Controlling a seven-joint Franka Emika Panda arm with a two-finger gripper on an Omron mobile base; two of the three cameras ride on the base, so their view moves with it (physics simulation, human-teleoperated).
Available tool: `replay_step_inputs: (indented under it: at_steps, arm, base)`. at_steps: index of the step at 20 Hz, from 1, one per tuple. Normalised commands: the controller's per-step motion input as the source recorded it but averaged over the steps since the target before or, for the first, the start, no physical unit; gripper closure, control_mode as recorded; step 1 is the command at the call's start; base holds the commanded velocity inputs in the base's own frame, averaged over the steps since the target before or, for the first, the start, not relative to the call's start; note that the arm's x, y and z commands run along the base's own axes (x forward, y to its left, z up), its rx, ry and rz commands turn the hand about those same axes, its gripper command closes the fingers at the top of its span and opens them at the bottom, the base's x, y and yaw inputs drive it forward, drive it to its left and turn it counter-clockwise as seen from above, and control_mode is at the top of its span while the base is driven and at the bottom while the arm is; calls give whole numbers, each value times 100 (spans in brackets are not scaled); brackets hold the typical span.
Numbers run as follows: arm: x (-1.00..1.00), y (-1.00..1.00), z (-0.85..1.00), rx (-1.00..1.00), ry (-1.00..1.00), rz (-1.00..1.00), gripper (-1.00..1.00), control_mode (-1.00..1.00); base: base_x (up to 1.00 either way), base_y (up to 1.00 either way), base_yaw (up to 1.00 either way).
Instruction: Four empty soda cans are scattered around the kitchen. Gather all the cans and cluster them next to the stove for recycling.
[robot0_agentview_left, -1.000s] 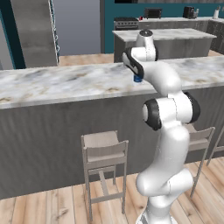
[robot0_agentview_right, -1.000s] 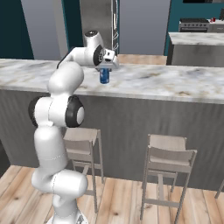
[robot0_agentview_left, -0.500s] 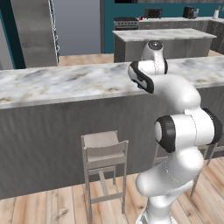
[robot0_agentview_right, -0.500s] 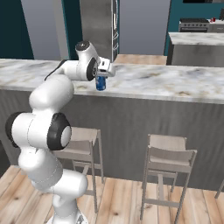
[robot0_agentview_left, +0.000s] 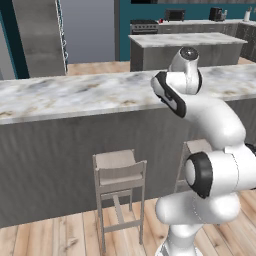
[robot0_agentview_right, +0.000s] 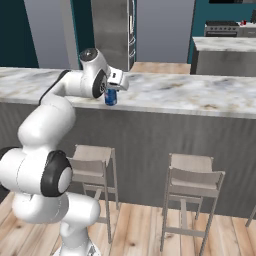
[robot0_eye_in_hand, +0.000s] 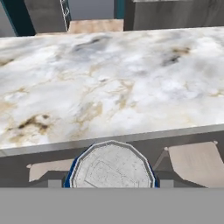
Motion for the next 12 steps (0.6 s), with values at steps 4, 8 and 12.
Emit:
replay_step_inputs:
  at_steps: [4, 8, 12]
  arm:
    - [-41, 4, 7, 0, 0, 0, 100, -100]
    - [-36, 3, 1, 0, 0, 0, 100, -100]
    - [-38, 2, 0, 0, 0, 0, 100, -100]
  base:
    - [0, 0, 0]
    - [0, 0, 0]
    - [0, 0, 0]
